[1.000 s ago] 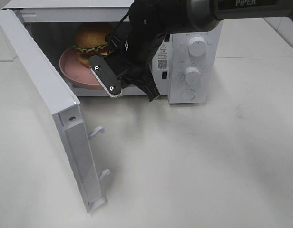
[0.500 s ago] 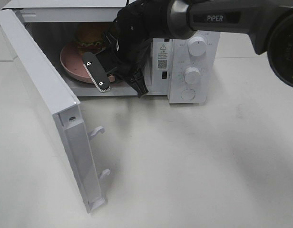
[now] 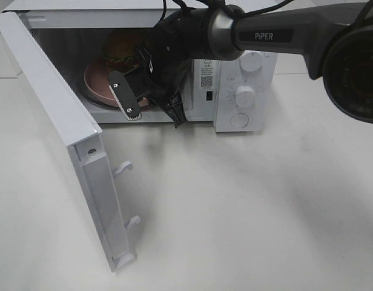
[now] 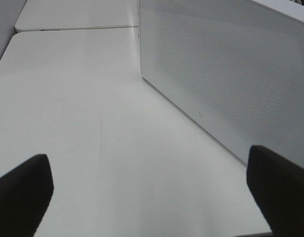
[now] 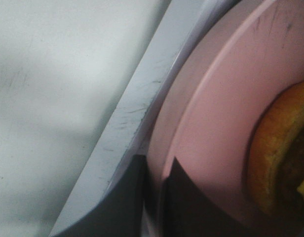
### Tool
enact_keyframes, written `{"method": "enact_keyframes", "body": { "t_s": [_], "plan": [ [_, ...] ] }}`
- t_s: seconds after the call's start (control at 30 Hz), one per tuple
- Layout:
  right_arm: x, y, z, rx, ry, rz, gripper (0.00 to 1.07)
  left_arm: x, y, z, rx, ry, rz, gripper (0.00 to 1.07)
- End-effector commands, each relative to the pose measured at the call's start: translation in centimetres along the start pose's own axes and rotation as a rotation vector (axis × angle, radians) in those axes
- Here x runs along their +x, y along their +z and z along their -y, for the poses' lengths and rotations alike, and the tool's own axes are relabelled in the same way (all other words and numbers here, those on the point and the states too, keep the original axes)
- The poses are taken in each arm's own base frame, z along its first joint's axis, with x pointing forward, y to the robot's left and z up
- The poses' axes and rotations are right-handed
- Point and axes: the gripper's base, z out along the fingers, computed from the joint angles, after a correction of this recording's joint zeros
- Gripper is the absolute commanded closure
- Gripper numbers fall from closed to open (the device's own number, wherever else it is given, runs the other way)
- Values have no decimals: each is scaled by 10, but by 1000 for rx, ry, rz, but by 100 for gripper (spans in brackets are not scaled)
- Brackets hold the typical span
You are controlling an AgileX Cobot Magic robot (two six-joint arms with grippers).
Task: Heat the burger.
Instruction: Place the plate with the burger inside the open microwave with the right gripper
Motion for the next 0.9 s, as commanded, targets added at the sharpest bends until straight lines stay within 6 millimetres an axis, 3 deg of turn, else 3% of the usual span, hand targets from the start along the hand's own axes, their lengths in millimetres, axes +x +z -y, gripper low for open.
{"method": "enact_keyframes", "body": {
  "t_s": [0.03,0.23,0.37,0.47,0.9],
  "plan": [
    [1,-7,15,107,3,7,97,1,-2,1,4,-4,28,7],
    [-1,0,14,123,3,16,85,1,-2,1,4,-4,28,7],
    [-2,3,15,152,15,28,68,1,-2,1,4,-4,28,7],
    [-2,3,15,158,35,31,62,1,-2,1,4,-4,28,7],
    [-2,3,14,143,118,33,58,1,-2,1,4,-4,28,7]
  ]
}}
